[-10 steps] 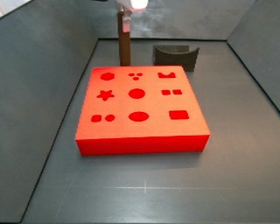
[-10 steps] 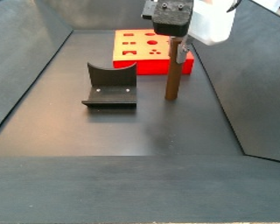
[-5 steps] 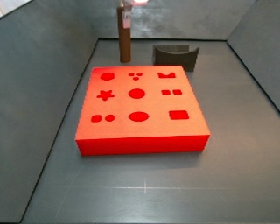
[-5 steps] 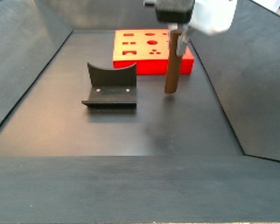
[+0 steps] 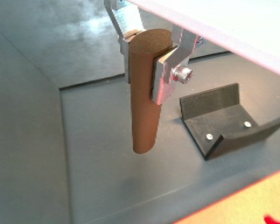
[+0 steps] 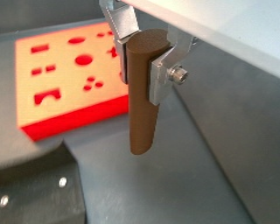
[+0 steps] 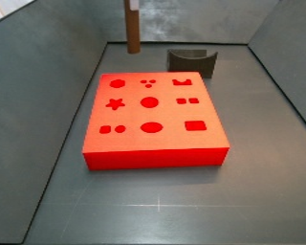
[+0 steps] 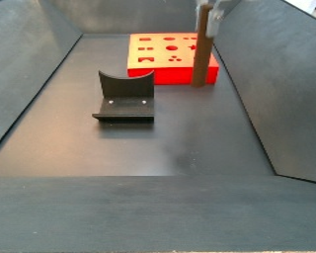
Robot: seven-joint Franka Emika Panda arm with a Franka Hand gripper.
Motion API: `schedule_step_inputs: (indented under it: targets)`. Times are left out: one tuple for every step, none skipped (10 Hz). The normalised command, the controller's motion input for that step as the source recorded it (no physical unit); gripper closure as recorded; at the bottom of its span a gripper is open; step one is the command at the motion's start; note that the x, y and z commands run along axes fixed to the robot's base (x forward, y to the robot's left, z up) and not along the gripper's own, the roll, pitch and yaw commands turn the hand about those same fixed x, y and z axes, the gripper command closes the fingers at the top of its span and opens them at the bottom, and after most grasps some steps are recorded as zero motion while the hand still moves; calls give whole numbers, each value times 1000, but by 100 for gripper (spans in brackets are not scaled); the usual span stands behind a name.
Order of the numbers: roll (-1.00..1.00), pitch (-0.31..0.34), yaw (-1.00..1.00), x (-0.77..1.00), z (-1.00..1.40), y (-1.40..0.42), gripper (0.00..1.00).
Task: Pick up the oval object. Move up. Move to above the board. Insert the oval object.
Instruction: Move to above the board.
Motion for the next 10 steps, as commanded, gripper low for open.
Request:
schedule_step_inputs:
  targets:
    - [-206, -147, -200, -406, 1000, -184, 100]
    - [-202, -120, -138, -382, 1000, -160, 100]
    - [-180, -85, -98, -342, 1000, -149, 100]
    - [-157, -41, -69, -306, 1000, -139, 100]
    - [-146, -12, -55, -280, 1000, -126, 100]
    - [-142, -3, -48, -257, 1000, -111, 100]
    - [-139, 0, -45, -218, 939, -95, 100]
    - [-135, 7, -42, -148, 757, -62, 100]
    - [-133, 25, -41, -85, 579, -36, 100]
    - [-134, 54, -38, -19, 339, -11, 100]
